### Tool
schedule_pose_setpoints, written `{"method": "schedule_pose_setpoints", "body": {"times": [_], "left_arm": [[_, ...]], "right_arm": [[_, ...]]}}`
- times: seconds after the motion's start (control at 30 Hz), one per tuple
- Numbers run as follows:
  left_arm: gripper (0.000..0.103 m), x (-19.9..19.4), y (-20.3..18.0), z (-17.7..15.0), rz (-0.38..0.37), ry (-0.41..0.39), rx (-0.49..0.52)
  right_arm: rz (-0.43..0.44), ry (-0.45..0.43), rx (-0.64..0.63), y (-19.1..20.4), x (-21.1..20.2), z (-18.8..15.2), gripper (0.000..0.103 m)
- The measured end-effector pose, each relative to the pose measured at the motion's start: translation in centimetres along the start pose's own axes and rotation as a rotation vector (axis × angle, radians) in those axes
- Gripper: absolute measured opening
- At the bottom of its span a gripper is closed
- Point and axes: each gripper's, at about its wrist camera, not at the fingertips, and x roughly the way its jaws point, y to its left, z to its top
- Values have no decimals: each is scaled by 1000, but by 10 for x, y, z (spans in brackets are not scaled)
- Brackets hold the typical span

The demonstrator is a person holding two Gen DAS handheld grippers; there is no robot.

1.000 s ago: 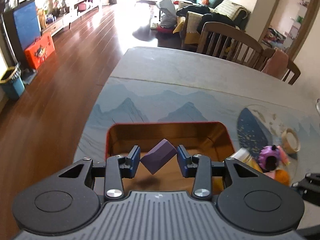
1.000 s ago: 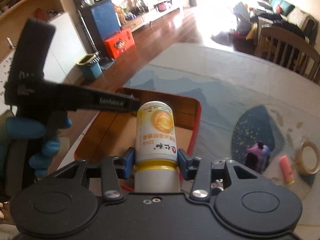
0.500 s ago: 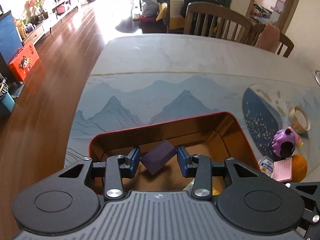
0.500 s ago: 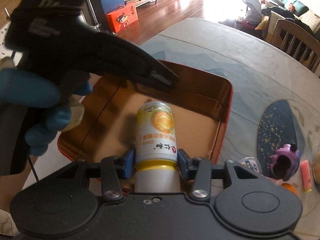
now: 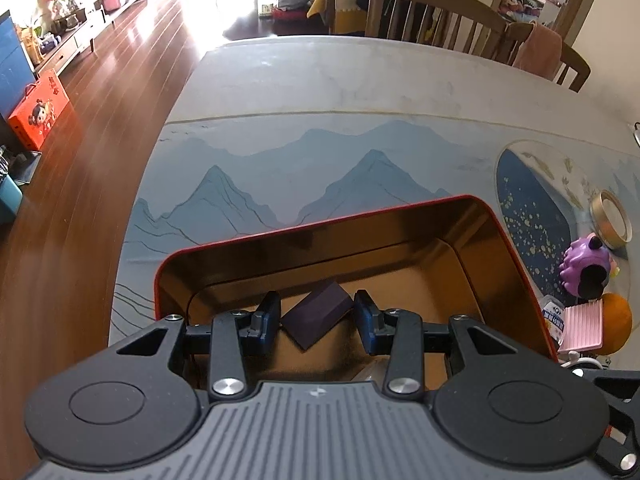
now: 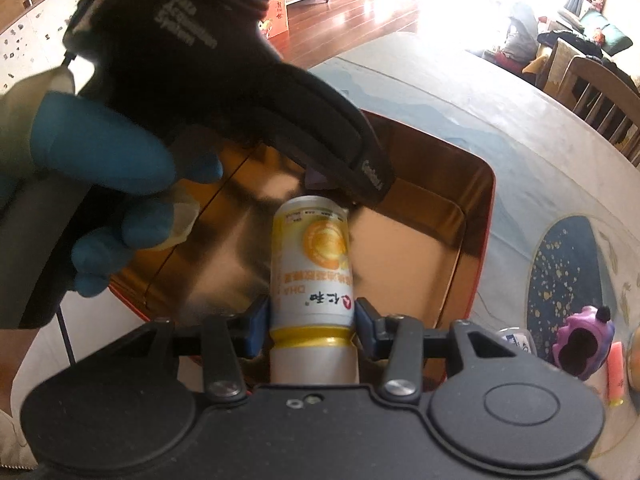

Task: Organize rigid objects
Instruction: 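Carry the purple cube and bottle into the red tin and release both, then withdraw both grippers from the red tin back over the table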

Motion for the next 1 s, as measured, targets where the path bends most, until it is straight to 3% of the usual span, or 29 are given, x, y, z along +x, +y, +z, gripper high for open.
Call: {"method": "schedule_pose_setpoints", "body": {"times": [0.33, 0.43, 0.5, 0.77, 1.0], "left_arm": [[41, -3, -4, -3, 2, -2, 6], [48, -9, -6, -6, 0, -18, 14], [61, -14, -7, -8, 6, -33, 11], [63, -46, -7, -16, -29, -97, -12], [70, -79, -10, -23, -40, -158, -30]], "right_arm": [[14, -50, 42, 0, -24, -6, 50], [16, -63, 64, -2, -33, -9, 50], [16, -75, 77, -3, -39, -11, 50], [5, -139, 138, -9, -66, -16, 59], [-13, -204, 198, -15, -97, -25, 64]]}}
